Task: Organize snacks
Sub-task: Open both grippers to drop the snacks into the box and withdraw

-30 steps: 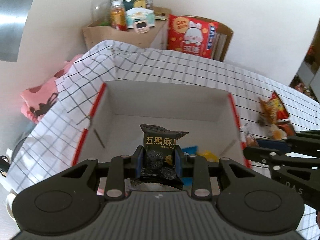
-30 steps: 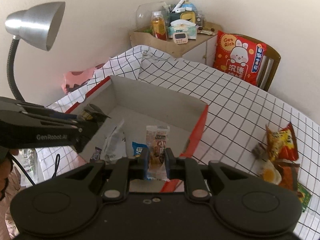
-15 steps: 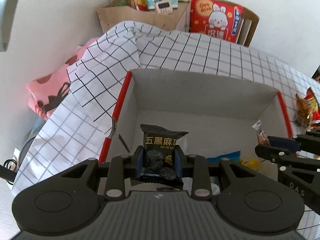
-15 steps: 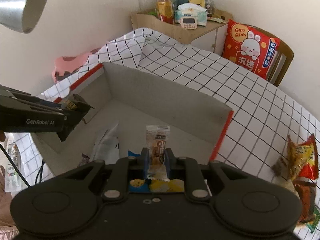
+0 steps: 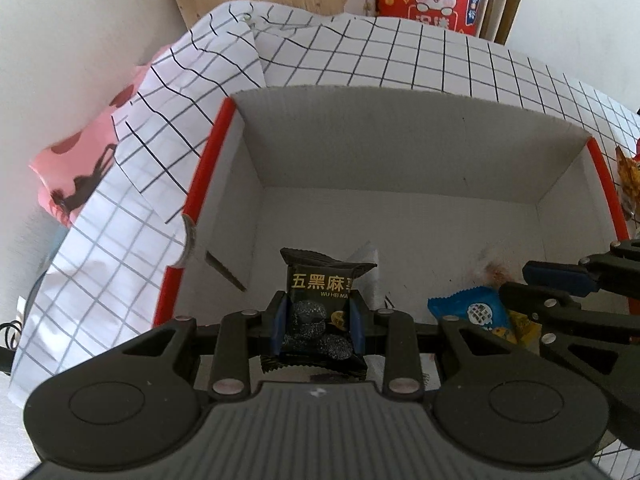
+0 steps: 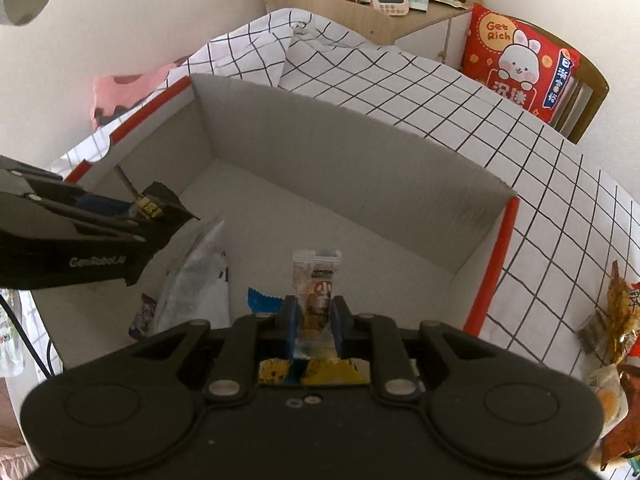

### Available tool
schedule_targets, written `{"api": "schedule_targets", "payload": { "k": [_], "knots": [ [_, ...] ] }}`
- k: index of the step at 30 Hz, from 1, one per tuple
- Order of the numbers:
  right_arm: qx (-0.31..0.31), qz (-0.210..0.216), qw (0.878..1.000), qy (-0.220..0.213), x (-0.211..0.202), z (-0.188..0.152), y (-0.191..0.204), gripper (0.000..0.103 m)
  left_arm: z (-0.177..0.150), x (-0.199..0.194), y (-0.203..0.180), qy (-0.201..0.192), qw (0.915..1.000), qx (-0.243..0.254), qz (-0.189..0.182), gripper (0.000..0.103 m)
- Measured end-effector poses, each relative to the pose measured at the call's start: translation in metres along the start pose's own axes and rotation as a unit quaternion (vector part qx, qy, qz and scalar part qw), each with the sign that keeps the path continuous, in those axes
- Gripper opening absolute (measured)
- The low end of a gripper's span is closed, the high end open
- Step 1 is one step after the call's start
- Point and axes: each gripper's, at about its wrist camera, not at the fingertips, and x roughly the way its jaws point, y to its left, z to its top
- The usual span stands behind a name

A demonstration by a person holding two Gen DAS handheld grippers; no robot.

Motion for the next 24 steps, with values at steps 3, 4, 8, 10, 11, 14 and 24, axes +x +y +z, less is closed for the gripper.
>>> {"api": "schedule_targets", "payload": {
  "k": [3,4,8,10,11,14,24],
  "knots": [
    [0.003,0.001,1.0,0.002,0.001,0.0,-0.001,0.022,-0.001,0.001,0.0,-0.001,1.0,-0.006,-0.004,0.031],
    [0.003,0.002,1.0,0.003,0.001,0.0,-0.001,0.023,-0.002,0.001,0.0,-0.001,1.0,-0.007,-0.006,0.031],
    [0.007,0.007,1.0,0.003,-0.001,-0.002,-0.002,0.028,-0.005,-0.002,0.003,-0.006,0.9998,-0.015,-0.014,0.04],
    [0.009,0.008,1.0,0.0,-0.003,-0.003,-0.002,0.032,-0.007,-0.005,0.004,-0.011,0.9996,-0.02,-0.016,0.048],
    [0.01,0.008,1.0,-0.002,-0.005,-0.004,-0.001,0.036,-0.008,-0.007,0.005,-0.014,0.9995,-0.024,-0.017,0.052],
    [0.011,0.014,1.0,-0.008,-0.012,-0.006,0.0,0.045,-0.011,-0.012,0.007,-0.02,0.9991,-0.031,-0.02,0.053],
    [0.026,0.019,0.998,-0.045,-0.046,-0.012,0.001,0.072,-0.025,-0.043,0.009,-0.061,0.9967,-0.043,-0.033,0.06]
  ]
}}
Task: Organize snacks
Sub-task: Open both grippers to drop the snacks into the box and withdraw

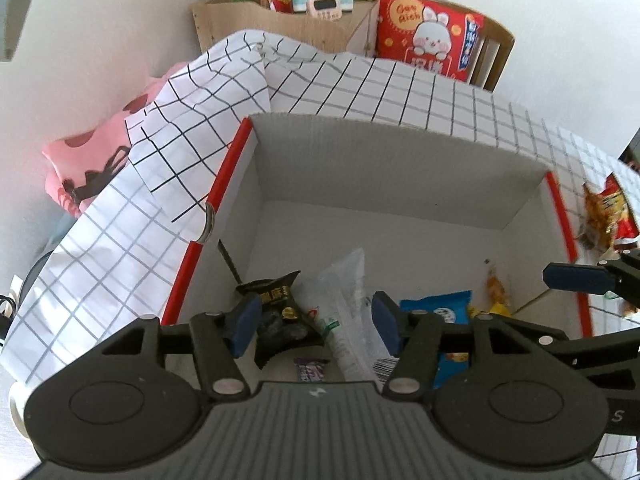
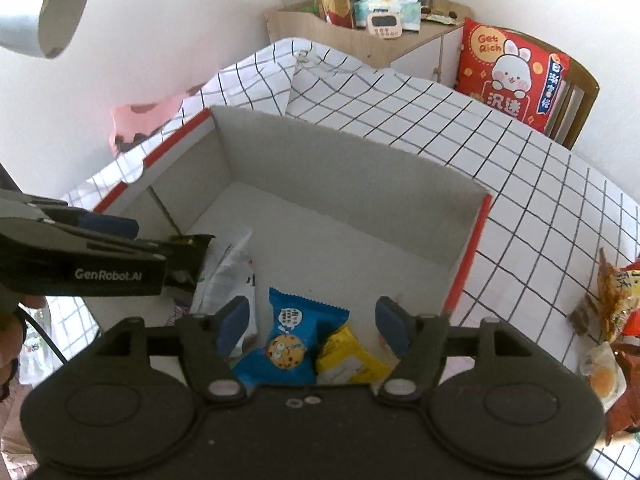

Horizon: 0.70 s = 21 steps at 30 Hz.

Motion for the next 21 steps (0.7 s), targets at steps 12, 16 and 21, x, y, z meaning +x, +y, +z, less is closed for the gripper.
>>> {"api": "schedule_targets", "payload": {
  "k": [12,16,21],
  "knots": [
    [0.023,0.017,0.997,-0.065,-0.065,-0.011,-0.011,0.092,-0.009,-0.053,-0.02,-0.069,0.9969,-0.004,-0.038,0.071],
    [0.027,0.02,0.996,-0.088,-0.087,-0.022,-0.02,0.097,-0.013,-0.069,-0.034,-0.088,0.995,-0.002,-0.047,0.072],
    [0.037,0.019,0.994,-0.101,-0.112,-0.041,-0.037,0.098,-0.02,-0.085,-0.061,-0.102,0.9926,0.006,-0.065,0.072]
  ]
}}
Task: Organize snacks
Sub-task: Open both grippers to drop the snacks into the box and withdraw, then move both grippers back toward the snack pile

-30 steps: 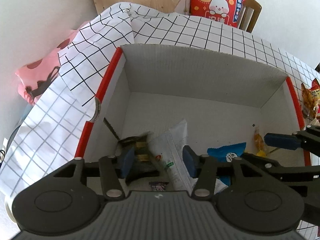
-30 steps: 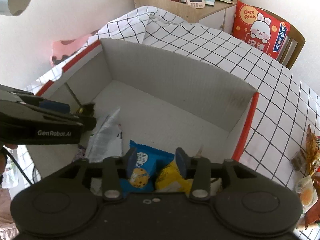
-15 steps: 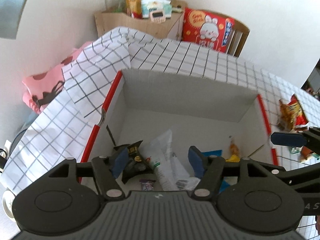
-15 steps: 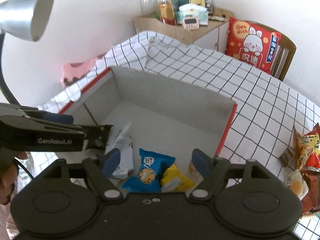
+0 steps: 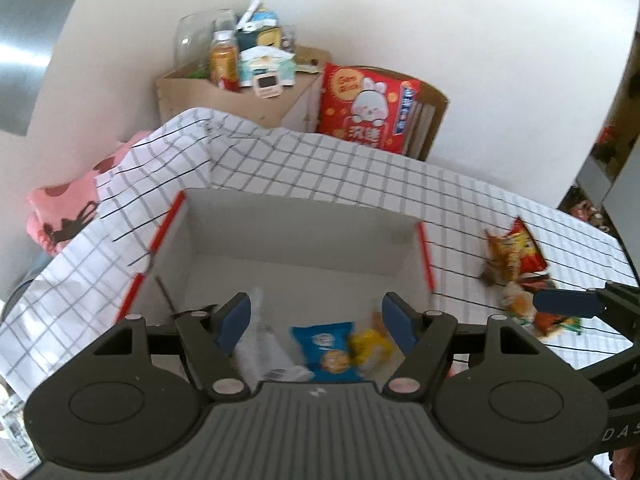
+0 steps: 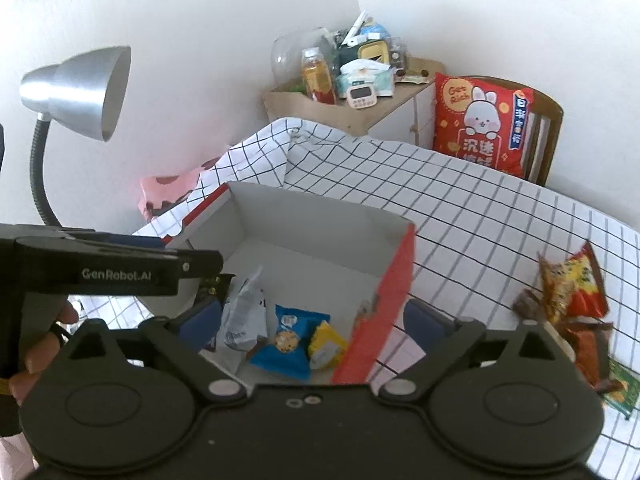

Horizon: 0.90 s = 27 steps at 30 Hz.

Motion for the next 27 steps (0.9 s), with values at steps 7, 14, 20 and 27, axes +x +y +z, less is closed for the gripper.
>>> {"api": "schedule_targets", "payload": {
  "k": [7,14,20,27],
  "knots": [
    [0.019,-0.02,0.999,-0.016,-0.036,-0.016,-0.033,0.098,-0.009,-0.002,-0.053,0.009,0.9991,0.021,-0.035,0.072],
    [0.04,-0.05,0.998,-0.022,-0.065,-0.036,-0.076,0.098,-0.017,0.006,-0.103,0.025,0.997,0.039,-0.062,0.072],
    [0.055,-0.085,0.995,-0.017,-0.083,-0.055,-0.121,0.098,-0.021,0.023,-0.144,0.043,0.995,0.051,-0.075,0.072],
    [0.066,-0.121,0.99,-0.001,-0.092,-0.074,-0.177,0.098,-0.022,0.051,-0.191,0.06,0.9947,0.053,-0.065,0.072]
  ]
}}
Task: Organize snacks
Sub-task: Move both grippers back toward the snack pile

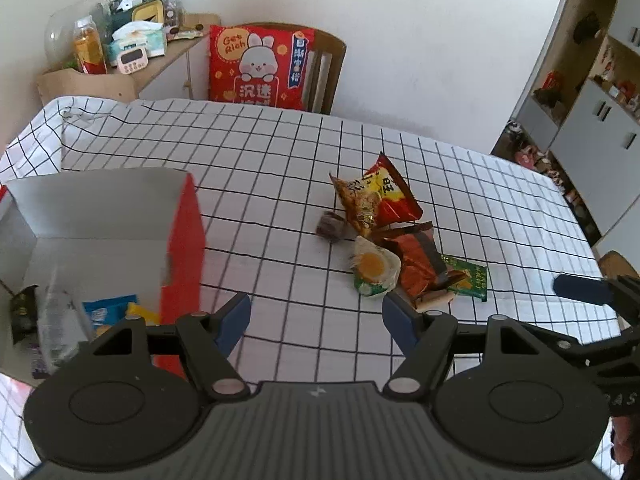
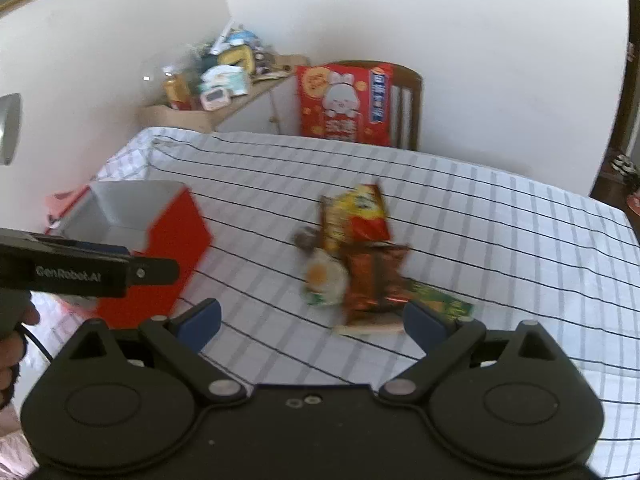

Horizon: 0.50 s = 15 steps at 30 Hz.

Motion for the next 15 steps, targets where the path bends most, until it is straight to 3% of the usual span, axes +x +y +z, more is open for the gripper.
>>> {"api": "schedule_targets", "payload": {
  "k": [15],
  "knots": [
    [-0.055,-0.002,0.997,0.052,0.049,-0.003,-0.08,0.093,0.027,0.098,-0.036,0.056,0.9973,-0.026,0.039,0.072]
  ]
}}
